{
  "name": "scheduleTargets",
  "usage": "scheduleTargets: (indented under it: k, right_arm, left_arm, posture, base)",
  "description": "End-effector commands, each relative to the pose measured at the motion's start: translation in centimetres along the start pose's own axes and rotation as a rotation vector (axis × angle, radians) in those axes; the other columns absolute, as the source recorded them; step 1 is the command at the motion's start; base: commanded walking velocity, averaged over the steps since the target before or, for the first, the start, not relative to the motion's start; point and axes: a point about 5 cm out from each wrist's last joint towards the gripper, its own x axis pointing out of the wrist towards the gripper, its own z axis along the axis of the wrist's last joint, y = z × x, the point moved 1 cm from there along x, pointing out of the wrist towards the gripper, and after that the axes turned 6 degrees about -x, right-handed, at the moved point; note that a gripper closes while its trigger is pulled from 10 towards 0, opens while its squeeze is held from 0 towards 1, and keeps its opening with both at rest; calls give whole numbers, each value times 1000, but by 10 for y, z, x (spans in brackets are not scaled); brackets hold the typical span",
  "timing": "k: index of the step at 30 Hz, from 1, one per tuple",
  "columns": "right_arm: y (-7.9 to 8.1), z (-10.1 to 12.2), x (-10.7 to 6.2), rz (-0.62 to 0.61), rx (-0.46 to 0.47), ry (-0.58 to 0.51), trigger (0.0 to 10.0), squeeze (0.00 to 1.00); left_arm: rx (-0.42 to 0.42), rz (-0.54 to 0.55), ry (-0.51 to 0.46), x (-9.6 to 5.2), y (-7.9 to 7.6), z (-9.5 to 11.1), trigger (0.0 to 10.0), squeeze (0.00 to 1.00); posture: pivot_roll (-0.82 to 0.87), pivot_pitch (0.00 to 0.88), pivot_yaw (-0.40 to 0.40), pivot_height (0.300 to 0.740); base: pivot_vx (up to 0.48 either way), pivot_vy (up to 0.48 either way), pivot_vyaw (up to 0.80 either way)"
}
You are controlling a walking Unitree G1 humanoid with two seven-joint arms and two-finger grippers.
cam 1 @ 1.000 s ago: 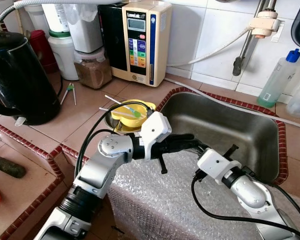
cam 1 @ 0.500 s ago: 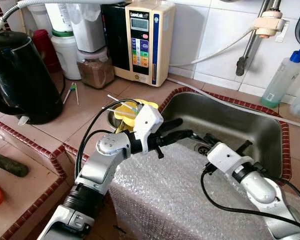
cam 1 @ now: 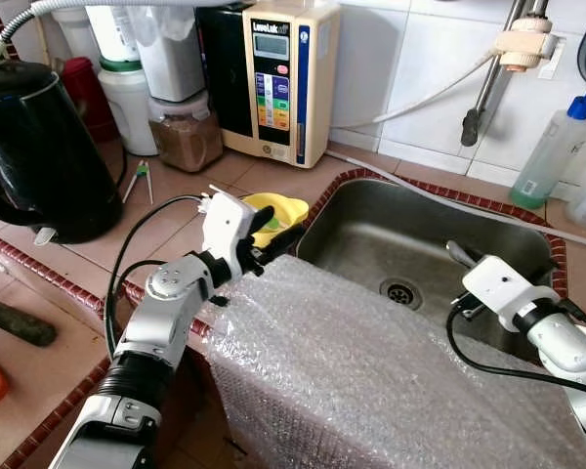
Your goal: Kitchen organization
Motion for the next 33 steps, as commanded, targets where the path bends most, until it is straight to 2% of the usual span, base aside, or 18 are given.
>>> scheduleTargets:
  k: [1,3,9,11,17,18,19,20,23,26,29,33]
  right_arm:
    - [-8,-2,1,-29,18,-2,0,0]
    - [-7,-12,4,-11,44,32,0,0]
    - [-9,-29,7,-29,123,112,0,0]
    - [-9,-36,9,-49,194,142,0,0]
    - [-3,-40,12,-46,240,176,0,0]
    - [1,-42,12,-42,251,190,10000,749]
    - [11,-44,11,-23,287,212,10000,1000]
    - [11,-44,11,-23,287,212,10000,1000]
    - [36,-47,9,15,331,241,10000,1000]
    - [50,-47,7,28,350,253,10000,1000]
    - [53,-46,6,23,363,253,10000,1000]
    - [48,-46,5,-12,379,254,10000,1000]
  left_arm:
    - [21,-23,26,-4,0,-5,10000,1000]
    - [22,-135,78,-9,-11,-12,10000,1000]
    - [54,-299,155,-16,-28,-21,10000,1000]
    - [68,-337,176,-19,-30,-22,10000,1000]
    - [89,-333,173,-17,-27,-18,10000,1000]
    - [86,-332,167,-16,-27,-16,10000,1000]
    - [82,-334,152,-13,-29,-12,10000,1000]
    - [82,-334,152,-13,-29,-12,10000,1000]
    - [71,-344,126,-8,-34,-7,10000,1000]
    - [65,-355,126,-7,-38,-8,10000,1000]
    - [64,-364,128,-7,-40,-9,10000,1000]
    - [61,-365,130,-6,-41,-10,10000,1000]
  posture:
    - [61,0,51,740]
    - [69,0,56,740]
    - [82,0,55,740]
    - [89,0,56,740]
    - [88,0,60,740]
    - [88,0,60,740]
    - [87,0,60,740]
    - [87,0,60,740]
    - [81,0,61,740]
    - [74,0,64,740]
    - [72,0,65,740]
    - [65,0,71,740]
  base:
    - [0,0,0]
    - [0,0,0]
    - [0,0,0]
    - [0,0,0]
    - [0,0,0]
    - [0,0,0]
    - [0,0,0]
    - [0,0,0]
    - [0,0,0]
    - [0,0,0]
    - [0,0,0]
    - [0,0,0]
